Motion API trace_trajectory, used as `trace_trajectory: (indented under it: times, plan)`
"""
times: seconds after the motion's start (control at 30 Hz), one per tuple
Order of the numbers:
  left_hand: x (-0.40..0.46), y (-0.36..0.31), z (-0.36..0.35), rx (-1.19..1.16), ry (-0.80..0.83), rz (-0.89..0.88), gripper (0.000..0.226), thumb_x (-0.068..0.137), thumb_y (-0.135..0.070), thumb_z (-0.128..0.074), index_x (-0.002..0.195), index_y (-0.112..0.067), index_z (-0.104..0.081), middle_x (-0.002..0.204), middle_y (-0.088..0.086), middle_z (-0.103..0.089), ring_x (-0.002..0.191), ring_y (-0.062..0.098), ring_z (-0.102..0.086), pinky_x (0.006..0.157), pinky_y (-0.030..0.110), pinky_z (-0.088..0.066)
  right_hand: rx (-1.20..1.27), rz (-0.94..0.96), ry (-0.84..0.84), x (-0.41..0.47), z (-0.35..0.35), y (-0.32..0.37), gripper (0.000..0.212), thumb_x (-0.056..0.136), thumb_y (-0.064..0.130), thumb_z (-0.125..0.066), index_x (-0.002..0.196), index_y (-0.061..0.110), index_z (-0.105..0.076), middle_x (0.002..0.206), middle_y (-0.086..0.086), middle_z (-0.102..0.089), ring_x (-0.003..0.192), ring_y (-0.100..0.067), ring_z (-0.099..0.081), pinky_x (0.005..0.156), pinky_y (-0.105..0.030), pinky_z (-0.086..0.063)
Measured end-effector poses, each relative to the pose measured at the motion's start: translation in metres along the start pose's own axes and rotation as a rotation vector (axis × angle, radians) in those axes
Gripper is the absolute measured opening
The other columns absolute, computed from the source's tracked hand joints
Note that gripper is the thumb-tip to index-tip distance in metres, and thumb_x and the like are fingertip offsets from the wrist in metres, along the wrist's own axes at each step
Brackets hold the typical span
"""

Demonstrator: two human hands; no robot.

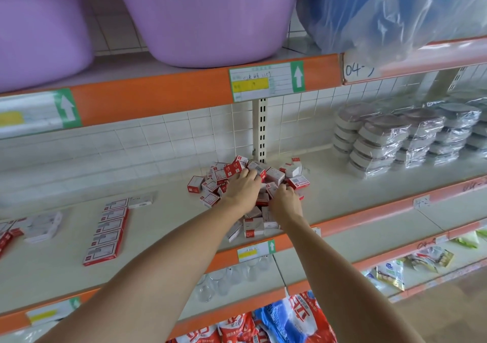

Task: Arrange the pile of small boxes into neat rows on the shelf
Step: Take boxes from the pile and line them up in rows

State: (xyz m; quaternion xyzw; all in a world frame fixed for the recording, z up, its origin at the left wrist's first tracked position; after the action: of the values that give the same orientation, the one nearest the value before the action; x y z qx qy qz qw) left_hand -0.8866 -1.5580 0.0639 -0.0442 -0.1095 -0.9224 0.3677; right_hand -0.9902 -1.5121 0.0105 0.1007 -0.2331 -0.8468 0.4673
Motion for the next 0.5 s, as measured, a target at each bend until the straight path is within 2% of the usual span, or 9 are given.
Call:
trace_trajectory:
  times: [0.1,0.23,0.37,0.5]
  plan:
    - [-0.001,-0.004,0.002,0.053,-0.003,-0.010,0.051,0.085,-0.007,-0.065,0.134,-0.010,-0.052,0.141,0.009,-0.041,0.130,0.027,-0.037,0.107,0.042,-0.038,-0.005,0.009,-0.010,0.000,-0.001,0.003,0.034,0.093,0.006,-0.051,0.127,0.001,-0.048,0.129,-0.018,-0.055,0.119,-0.033,-0.050,0.102,-0.040,-0.043]
    - [-0.002,-0.002,0.000,-0.002,0.032,0.003,0.054,0.085,-0.004,-0.065,0.135,-0.010,-0.047,0.135,0.011,-0.051,0.126,0.028,-0.043,0.108,0.042,-0.038,0.036,0.020,-0.066,-0.004,0.005,-0.001,0.030,0.088,0.011,-0.061,0.117,0.005,-0.054,0.119,-0.013,-0.060,0.109,-0.031,-0.055,0.087,-0.040,-0.051]
    - [-0.005,-0.001,0.000,-0.132,0.037,0.000,0.055,0.085,0.004,-0.060,0.135,-0.009,-0.041,0.122,0.014,-0.059,0.118,0.031,-0.050,0.106,0.043,-0.041,0.076,0.041,-0.137,-0.012,0.016,-0.004,0.026,0.088,0.021,-0.066,0.108,0.008,-0.055,0.110,-0.009,-0.062,0.099,-0.029,-0.059,0.077,-0.039,-0.052]
    - [-0.005,-0.003,0.009,-0.212,-0.048,-0.034,0.060,0.082,0.009,-0.062,0.136,-0.006,-0.043,0.135,0.012,-0.051,0.127,0.028,-0.047,0.113,0.042,-0.037,0.117,0.085,-0.160,-0.017,0.024,-0.003,0.033,0.085,0.029,-0.071,0.108,0.012,-0.055,0.104,-0.005,-0.064,0.090,-0.024,-0.061,0.071,-0.036,-0.055]
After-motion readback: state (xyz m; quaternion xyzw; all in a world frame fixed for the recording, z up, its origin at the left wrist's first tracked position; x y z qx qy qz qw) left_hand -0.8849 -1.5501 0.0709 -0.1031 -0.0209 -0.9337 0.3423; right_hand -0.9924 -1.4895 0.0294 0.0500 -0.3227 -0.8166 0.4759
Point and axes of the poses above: each hand's wrist, its own x-axis towards the middle knuckle, its own z-axis out of the back of the hand, y = z × x, the point moved 8 cm from there along x, towards the middle knuckle
